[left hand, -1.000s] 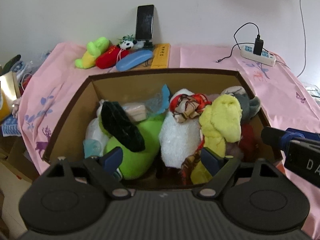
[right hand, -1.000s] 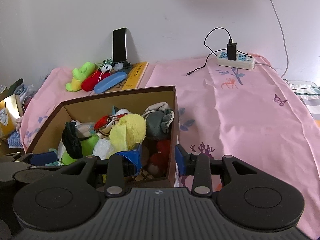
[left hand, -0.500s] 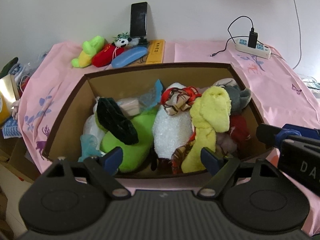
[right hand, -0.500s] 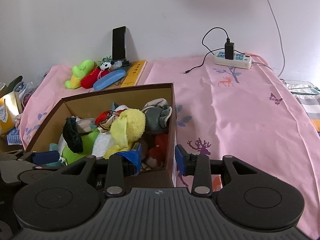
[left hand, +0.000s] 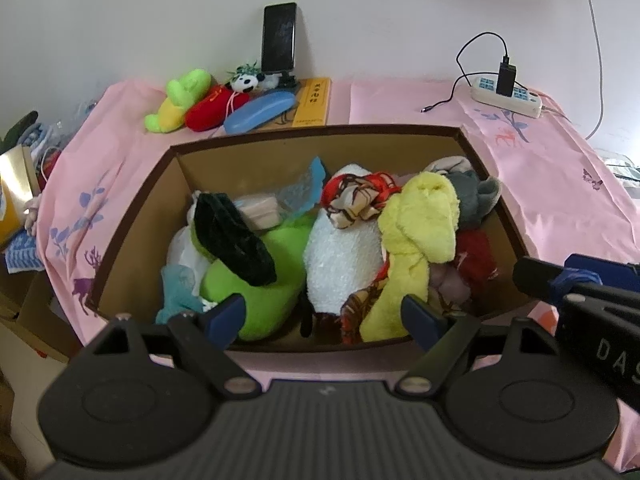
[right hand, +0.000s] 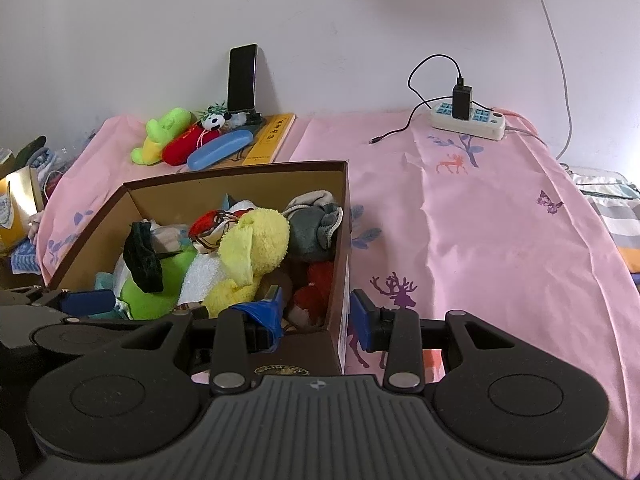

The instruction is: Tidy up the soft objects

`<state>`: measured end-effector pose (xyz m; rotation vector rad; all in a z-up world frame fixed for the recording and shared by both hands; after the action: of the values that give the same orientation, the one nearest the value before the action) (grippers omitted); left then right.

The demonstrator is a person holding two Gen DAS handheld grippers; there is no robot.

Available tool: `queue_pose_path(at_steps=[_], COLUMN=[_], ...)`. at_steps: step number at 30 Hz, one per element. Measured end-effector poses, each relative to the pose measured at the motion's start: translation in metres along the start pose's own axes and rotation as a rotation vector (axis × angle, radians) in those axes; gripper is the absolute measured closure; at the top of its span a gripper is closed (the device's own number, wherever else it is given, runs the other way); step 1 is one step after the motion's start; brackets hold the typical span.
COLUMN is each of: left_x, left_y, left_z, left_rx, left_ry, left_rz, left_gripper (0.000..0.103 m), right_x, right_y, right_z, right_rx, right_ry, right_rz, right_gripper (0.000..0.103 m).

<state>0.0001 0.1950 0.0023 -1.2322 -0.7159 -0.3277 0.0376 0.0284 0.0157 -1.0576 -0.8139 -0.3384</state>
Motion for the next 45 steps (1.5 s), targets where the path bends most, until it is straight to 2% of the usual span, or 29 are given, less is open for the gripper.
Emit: queue_pose_path(at_steps=[8,14,23,35,45], left_x=[-0.003,-0.012,-0.035,-0.042,-0.029], left_y=[-0.025,-0.040,-0.027,-0.015,-0.018], left_z=[-0.008,-0.032,-0.090,-0.141,-0.184], left_rx=[-0.006,-0.070,-0.182,-0.276,-0.324], left_ry=[0.019,0.049,0.111,0.185,0.277], left_rz=[-0.010,-0.009,0.069,0.098,0.037], left_gripper=[0.020,0.020,0.020,0.020,0.019], right_x=[-0.004,-0.010,-0.028,-0.031,-0.027], right_y=[-0.010,-0.020,-0.016,-0.012,-0.014], right_z=[-0.007,-0.032,-0.076,-0.128,-0.165], right_rx=[-0.037,-0.109,-0.200,-0.296,-0.393], right_ry=[0.017,0.041,0.096,0.165,0.190], right_rz=[0.010,0.002,0.064,0.069,0.070], right_gripper=[0.083,0.083,0.083,0.082,0.082])
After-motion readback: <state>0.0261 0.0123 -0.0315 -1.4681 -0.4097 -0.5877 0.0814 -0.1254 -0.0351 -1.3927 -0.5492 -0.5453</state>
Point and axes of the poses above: each gripper's, at about its wrist camera, not at the fingertips, and y roughly the way its jaws point, z to its left, x to its top, the point moved 2 cm from there along y, roughly the way its jaws point, and after that the axes turned 5 degrees about y, right-handed, at the moved point
